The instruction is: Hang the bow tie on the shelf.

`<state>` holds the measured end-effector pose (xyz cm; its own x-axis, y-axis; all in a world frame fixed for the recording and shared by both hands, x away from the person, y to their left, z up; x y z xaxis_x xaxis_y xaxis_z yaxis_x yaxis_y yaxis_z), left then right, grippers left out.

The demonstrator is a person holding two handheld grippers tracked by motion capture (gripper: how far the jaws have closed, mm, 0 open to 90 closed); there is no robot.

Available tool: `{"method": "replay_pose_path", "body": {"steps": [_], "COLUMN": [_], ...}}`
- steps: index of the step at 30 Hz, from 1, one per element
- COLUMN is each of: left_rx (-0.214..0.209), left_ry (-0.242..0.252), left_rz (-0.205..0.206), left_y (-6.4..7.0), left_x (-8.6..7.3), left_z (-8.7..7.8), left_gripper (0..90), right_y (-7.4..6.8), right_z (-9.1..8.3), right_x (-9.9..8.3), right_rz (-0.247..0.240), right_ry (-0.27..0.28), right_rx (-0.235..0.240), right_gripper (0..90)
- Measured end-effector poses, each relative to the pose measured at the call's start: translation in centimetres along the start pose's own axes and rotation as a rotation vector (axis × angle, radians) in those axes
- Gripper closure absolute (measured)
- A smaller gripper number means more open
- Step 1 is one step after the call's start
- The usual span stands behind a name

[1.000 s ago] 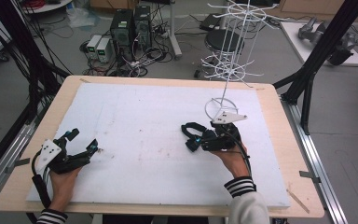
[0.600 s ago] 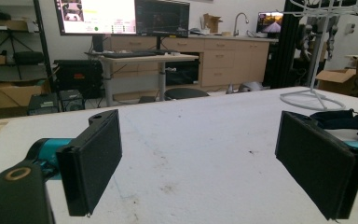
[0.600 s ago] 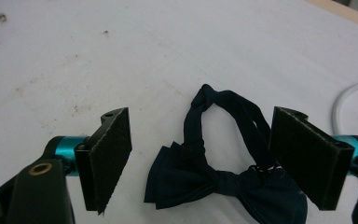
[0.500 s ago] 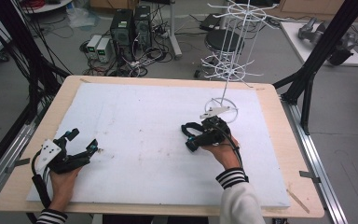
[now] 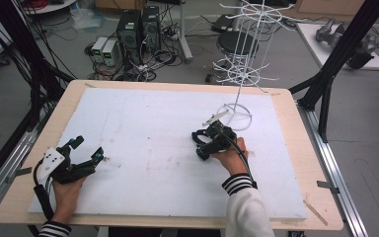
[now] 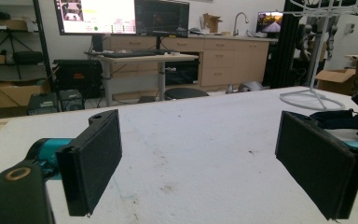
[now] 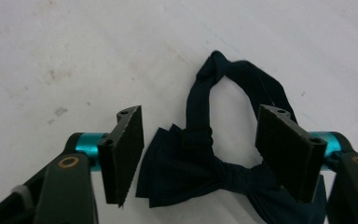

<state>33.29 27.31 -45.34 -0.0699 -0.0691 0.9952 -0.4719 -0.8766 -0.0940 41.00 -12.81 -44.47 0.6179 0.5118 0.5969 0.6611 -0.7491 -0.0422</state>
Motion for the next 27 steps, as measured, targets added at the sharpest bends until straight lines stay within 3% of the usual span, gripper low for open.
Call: {"method": "replay_pose_path", "body": {"steps": [3,19,25,26,27], "left_rx": [0.000,0.002,0.003,0.002,0.003], "left_ry": [-0.001,0.000,0.005,0.006,0.006], "left_rz": [0.001,0.000,-0.004,-0.004,-0.004], "left_y": [0.0,0.0,0.0,0.0,0.0], "left_x": [0.0,0.0,0.0,0.0,0.0], "left_z": [0.0,0.0,0.0,0.0,0.0], "left_gripper": [15.0,14.9,14.9,14.9,14.9], "right_y": [0.1,0.2,0.0,0.1,-0.1], "right_z": [0.1,1.0,1.3,1.4,1.4], "right_x": [-0.1,-0.2,-0.2,-0.1,-0.3], "right_rz": [-0.012,0.008,-0.017,-0.038,-0.009], "right_ry": [-0.017,-0.058,-0.071,-0.064,-0.083], "right_rx": [-0.023,0.003,-0.009,-0.010,-0.009], "right_gripper": [38.4,50.3,55.1,55.2,55.2]}}
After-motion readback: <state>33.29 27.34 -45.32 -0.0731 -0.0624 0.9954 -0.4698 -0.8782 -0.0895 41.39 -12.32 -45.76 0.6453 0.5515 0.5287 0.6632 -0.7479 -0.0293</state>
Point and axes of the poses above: each handheld gripper's, and its own axes: z roughly forward along the jaws, x roughly out of its top, y roughly to its right, the point moved 6 cm from there along z, roughly forward along the jaws, and after that the axes turned 7 degrees about z, right-handed, at the moved point
